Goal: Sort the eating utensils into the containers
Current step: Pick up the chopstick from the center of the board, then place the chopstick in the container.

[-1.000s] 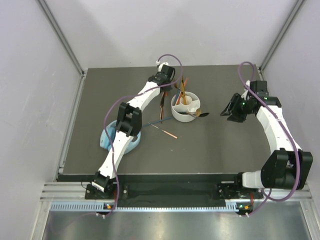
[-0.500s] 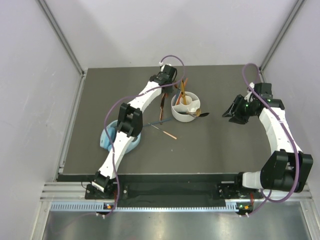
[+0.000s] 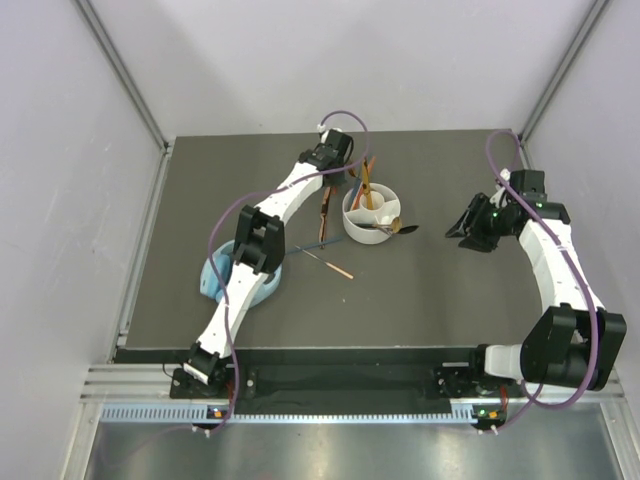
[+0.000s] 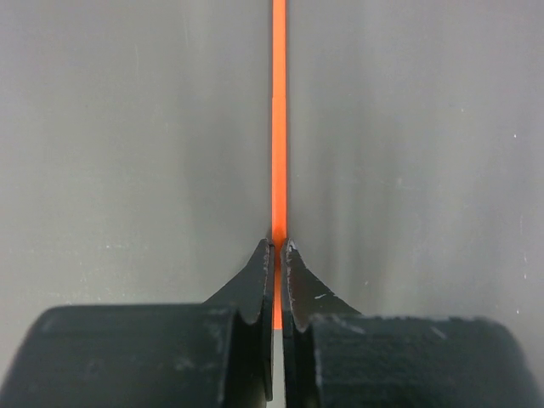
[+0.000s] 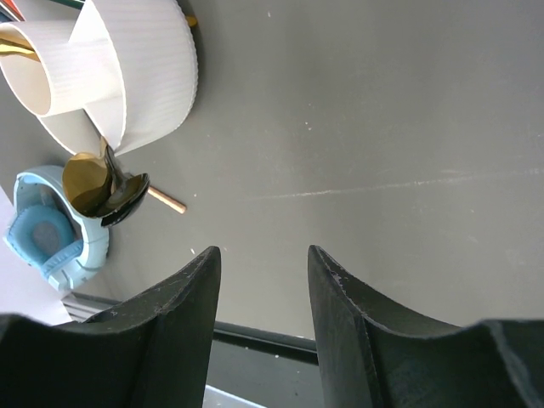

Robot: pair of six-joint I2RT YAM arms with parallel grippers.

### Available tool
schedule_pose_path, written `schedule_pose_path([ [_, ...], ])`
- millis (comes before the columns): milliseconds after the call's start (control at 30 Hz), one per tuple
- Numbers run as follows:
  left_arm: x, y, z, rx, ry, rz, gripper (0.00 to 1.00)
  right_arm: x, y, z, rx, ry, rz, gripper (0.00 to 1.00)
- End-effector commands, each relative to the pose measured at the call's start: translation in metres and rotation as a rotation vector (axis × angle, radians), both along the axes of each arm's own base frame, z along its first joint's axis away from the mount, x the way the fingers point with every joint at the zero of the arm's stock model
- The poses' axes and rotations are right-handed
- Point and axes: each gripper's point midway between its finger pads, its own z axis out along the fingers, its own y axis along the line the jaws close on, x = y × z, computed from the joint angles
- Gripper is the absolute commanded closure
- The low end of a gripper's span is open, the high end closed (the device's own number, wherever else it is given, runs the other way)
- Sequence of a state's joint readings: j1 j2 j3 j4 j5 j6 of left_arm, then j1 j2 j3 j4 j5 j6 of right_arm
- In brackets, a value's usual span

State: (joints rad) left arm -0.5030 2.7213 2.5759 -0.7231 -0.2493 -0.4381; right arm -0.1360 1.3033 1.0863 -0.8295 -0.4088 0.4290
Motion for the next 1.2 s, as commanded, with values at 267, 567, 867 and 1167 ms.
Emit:
schedule_pose_path([
  [267, 0.03, 0.024, 0.05, -0.286, -0.049, 0.082, 1.0, 0.015, -0.002, 0.009, 0.021, -0.058, -0.002, 0.54],
  [567, -0.003, -0.011, 0.077, -0.481, 0.019, -0.117, 1.0, 0.03, -0.004, 0.01, 0.022, -0.056, 0.0, 0.54],
  [867, -0.041, -0.013, 0.141, -0.588, -0.023, -0.239, 1.0, 0.042, -0.005, 0.008, 0.032, -0.05, -0.011, 0.54],
  [1167, -0.067, 0.056, 0.18, -0.497, -0.17, -0.101, 1.0, 0.063, 0.003, 0.022, 0.038, -0.068, 0.008, 0.56],
])
